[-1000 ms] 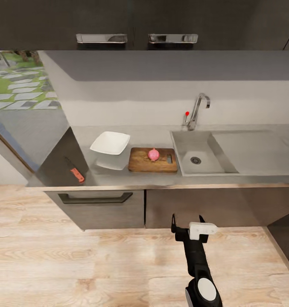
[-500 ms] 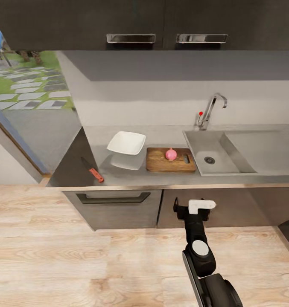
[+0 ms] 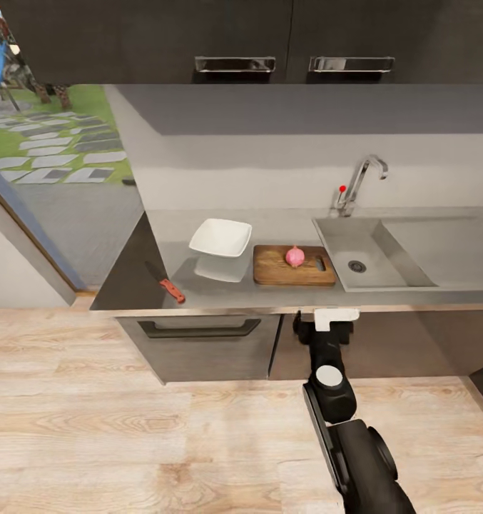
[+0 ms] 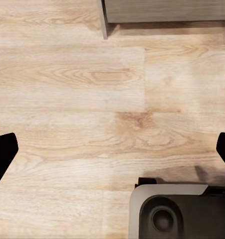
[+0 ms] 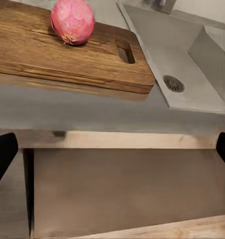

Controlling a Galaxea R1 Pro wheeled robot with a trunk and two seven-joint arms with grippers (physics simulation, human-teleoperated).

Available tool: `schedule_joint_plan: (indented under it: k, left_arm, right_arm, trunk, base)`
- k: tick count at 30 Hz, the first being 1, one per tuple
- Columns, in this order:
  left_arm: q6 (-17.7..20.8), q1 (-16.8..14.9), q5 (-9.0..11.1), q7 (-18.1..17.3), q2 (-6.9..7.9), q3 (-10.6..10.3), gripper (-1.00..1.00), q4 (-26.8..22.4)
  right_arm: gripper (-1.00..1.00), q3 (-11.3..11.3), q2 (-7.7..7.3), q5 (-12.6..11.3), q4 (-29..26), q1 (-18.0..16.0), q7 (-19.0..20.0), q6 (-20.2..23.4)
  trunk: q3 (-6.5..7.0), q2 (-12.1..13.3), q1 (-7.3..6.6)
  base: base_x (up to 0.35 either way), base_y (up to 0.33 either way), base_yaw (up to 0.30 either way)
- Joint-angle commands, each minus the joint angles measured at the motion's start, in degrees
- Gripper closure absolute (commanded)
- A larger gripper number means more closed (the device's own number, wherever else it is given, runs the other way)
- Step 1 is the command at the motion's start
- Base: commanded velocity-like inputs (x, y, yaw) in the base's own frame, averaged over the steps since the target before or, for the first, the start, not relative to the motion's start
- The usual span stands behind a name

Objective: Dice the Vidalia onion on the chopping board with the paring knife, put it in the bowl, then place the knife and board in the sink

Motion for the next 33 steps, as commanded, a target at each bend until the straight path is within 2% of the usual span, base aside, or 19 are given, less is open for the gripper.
schedule_joint_plan:
  k: [1, 3, 5, 15, 18, 21, 24, 28, 33]
  left_arm:
    - [-0.12, 0.01, 0.45, 0.28, 0.09, -0.4, -1.0, -0.08]
    - [-0.13, 0.01, 0.44, 0.28, 0.05, -0.38, -1.0, -0.01]
    - [-0.13, 0.01, 0.45, 0.28, 0.02, -0.35, -1.0, 0.21]
    - [-0.13, 0.01, 0.44, 0.28, 0.0, -0.32, -1.0, 0.37]
    - [-0.13, 0.01, 0.43, 0.28, 0.0, -0.33, -1.0, 0.37]
    - [-0.13, 0.01, 0.41, 0.28, 0.0, -0.32, -1.0, 0.38]
    - [-0.13, 0.01, 0.43, 0.28, 0.0, -0.35, -1.0, 0.38]
    - [-0.13, 0.01, 0.44, 0.28, 0.0, -0.33, -1.0, 0.38]
    - [-0.13, 0.01, 0.44, 0.28, 0.0, -0.35, -1.0, 0.38]
  right_arm:
    - [-1.0, 0.07, 0.01, 0.34, -0.02, -1.14, -0.09, 1.45]
    - [-1.0, 0.07, 0.01, 0.3, -0.04, -5.38, -0.06, 5.86]
    - [-1.0, 0.07, 0.01, 0.29, -0.03, -8.01, -0.02, 8.67]
    - [-1.0, 0.07, 0.01, -0.39, 0.03, -15.86, 0.74, 18.71]
    - [-1.0, 0.07, 0.01, -1.76, 0.03, -16.6, 1.79, 20.4]
    - [-1.0, 0.11, 0.01, -6.39, 0.1, -17.0, 3.07, 21.46]
    - [-1.0, 0.25, 0.01, -9.54, 0.12, -17.08, 3.34, 22.15]
    - [-1.0, 0.34, 0.01, -10.98, 0.12, -17.1, 4.38, 22.79]
    - [-1.0, 1.24, 0.01, -11.13, 0.1, -17.11, 5.81, 22.86]
  trunk:
    - [-0.09, -0.1, 0.03]
    - [-0.09, -0.1, 0.03]
    - [-0.09, -0.1, 0.03]
    - [-0.09, -0.1, 0.03]
    - [-0.09, -0.1, 0.03]
    - [-0.09, -0.1, 0.03]
    - [-0.09, -0.1, 0.03]
    - [-0.09, -0.1, 0.03]
    - [-0.09, -0.1, 0.03]
  base:
    - [-0.005, 0.001, 0.0]
    - [-0.002, 0.001, 0.0]
    - [-0.001, 0.0, 0.0]
    - [0.0, 0.005, 0.0]
    - [0.0, 0.121, 0.0]
    - [0.0, 0.252, 0.0]
    - [0.0, 0.286, 0.0]
    - [0.0, 0.297, 0.0]
    - [0.0, 0.3, 0.0]
